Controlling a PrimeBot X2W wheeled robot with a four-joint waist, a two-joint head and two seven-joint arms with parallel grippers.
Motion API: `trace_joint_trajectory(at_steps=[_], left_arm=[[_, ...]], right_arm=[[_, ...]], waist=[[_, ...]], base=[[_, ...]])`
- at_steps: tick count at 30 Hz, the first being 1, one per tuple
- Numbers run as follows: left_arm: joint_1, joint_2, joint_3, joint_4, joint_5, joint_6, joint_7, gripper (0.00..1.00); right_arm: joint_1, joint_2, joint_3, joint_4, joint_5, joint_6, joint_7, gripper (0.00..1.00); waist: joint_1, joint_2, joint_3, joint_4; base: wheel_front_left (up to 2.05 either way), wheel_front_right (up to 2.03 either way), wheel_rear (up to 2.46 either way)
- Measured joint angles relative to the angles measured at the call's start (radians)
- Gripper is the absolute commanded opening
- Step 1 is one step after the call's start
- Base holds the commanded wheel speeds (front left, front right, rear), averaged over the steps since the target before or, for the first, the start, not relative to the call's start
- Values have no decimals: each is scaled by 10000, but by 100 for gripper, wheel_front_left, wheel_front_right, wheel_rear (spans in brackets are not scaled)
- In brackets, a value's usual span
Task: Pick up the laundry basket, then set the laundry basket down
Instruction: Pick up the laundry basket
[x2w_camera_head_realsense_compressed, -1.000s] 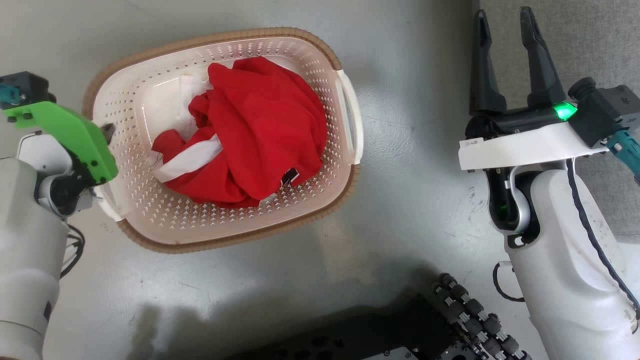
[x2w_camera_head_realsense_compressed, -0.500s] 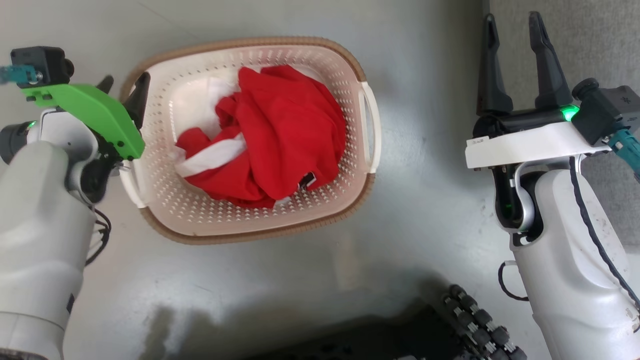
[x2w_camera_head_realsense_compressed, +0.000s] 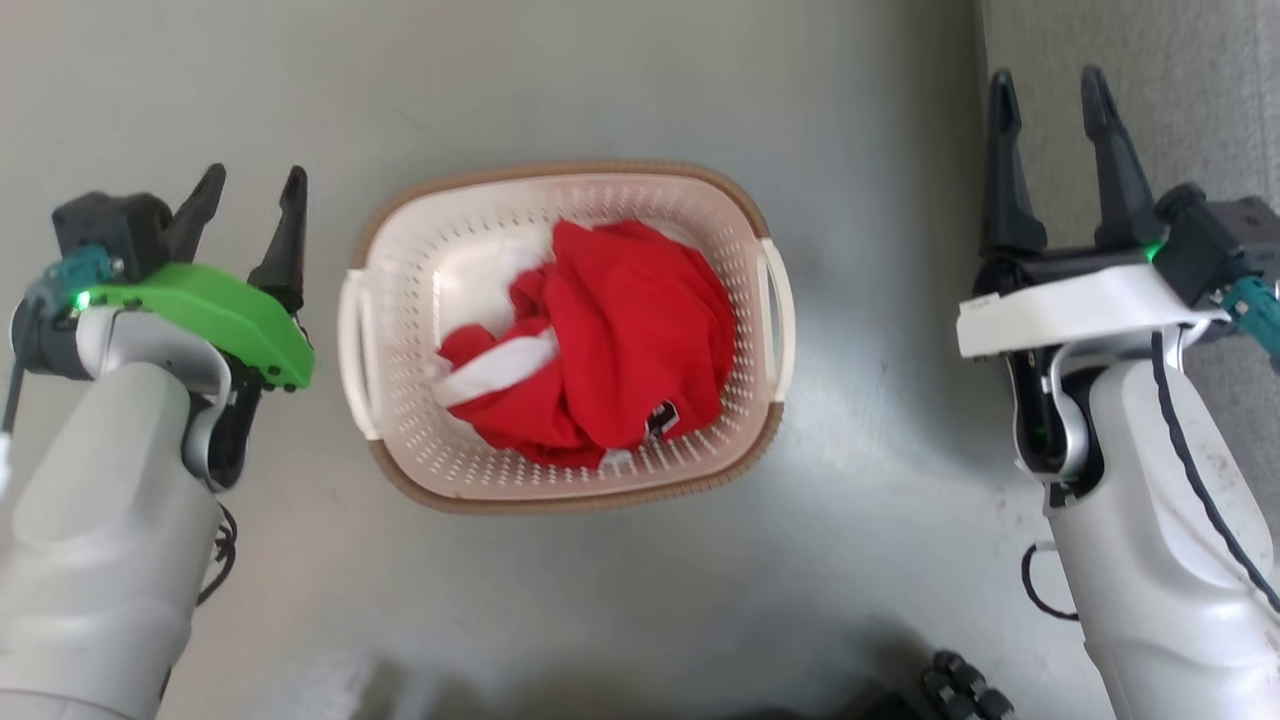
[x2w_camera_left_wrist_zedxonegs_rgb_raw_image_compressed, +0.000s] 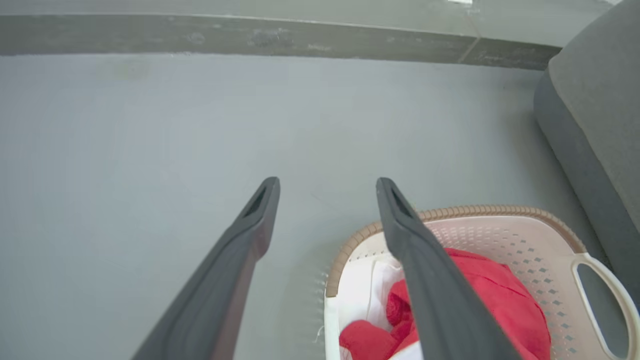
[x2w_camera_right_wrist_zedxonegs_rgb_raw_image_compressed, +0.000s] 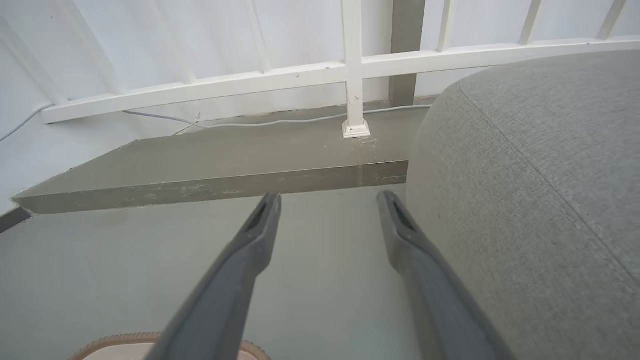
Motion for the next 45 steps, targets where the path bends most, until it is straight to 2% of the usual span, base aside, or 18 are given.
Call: trace_joint_trajectory(at_steps=[3,13,20,26,45], left_arm=[[252,6,4,-232,127,150,-537,100],[1119,182,150,-1521,874,857,-454,100],[1656,293,1022,-3455,1473,1490,-380,100],[2792,265,1129,-4451,1833,1812,-380,100],[6218,125,1064,-5697,1958,2159,-378,100]], right_arm=[[174,-10,-123,42,-27,8,0,100],[775,-194,-380,180,-232,31,0,100],[1157,-274,-489,102,-435,31,0,100],[1645,-339,-464,61,-543,86,0,100],[3747,-265,-295,190,-533,82,0,100]], waist=[[0,0,-420,137],[0,0,-1851,462],[0,0,-2871,599],[0,0,-3728,677],[-1,0,-5716,701]], base=[[0,0,0],[0,0,0],[0,0,0],[0,0,0],[0,0,0]])
